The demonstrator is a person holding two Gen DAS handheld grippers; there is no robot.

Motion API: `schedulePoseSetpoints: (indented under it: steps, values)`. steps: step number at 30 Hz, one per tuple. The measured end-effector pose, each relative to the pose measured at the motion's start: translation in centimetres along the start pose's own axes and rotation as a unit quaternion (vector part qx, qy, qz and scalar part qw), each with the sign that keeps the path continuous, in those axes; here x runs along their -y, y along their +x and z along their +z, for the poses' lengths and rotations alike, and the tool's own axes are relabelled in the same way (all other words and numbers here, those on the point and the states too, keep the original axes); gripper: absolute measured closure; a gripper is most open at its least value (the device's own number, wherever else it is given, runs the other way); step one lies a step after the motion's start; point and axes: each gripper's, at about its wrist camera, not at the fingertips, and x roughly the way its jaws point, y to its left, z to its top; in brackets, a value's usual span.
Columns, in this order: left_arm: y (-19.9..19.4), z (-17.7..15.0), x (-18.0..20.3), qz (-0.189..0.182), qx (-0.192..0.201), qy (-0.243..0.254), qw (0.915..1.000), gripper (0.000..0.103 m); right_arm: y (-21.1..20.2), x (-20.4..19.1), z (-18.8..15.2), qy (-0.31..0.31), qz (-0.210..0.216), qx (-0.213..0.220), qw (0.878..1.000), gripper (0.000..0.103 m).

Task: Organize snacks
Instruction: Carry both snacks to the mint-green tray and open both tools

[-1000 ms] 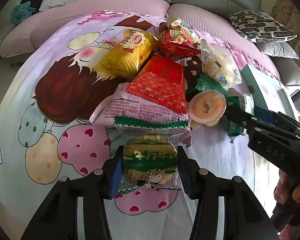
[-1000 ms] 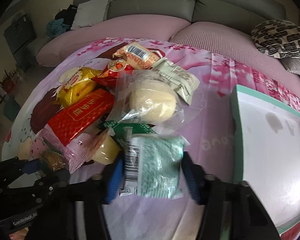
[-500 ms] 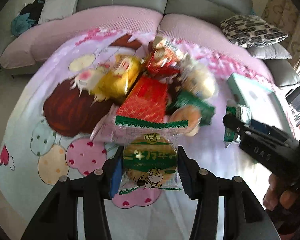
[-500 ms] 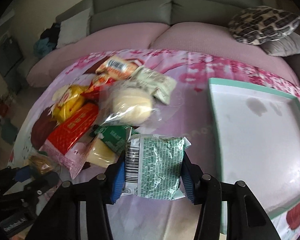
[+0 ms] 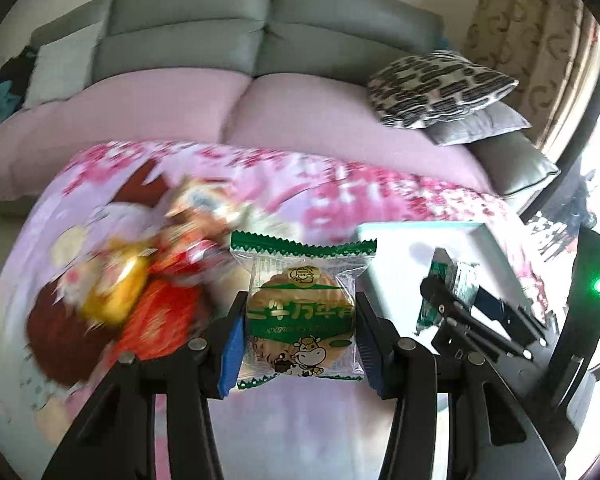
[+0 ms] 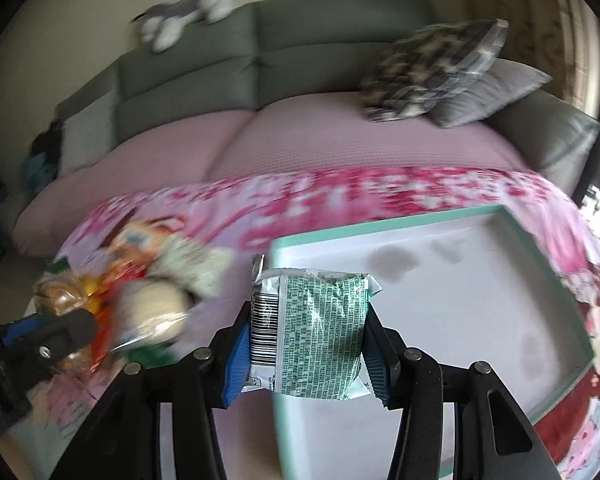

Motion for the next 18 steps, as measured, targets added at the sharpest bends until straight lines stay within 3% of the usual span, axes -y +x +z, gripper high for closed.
schedulePoseSetpoints:
  steps: [12, 18]
  values:
    - [7.3, 2.2, 9.8, -0.061, -0.028, 0.043, 0.9968, 0.052, 1.1, 10.8, -0.5, 0.094, -0.120, 0.013, 0.988, 0.050]
    - [10.6, 2.1, 13.0, -0.062, -0.054, 0.062, 0.9947, 0.052, 1.0, 14.2, -1.3, 0.121, -0.150, 0.008, 0.981, 0.050]
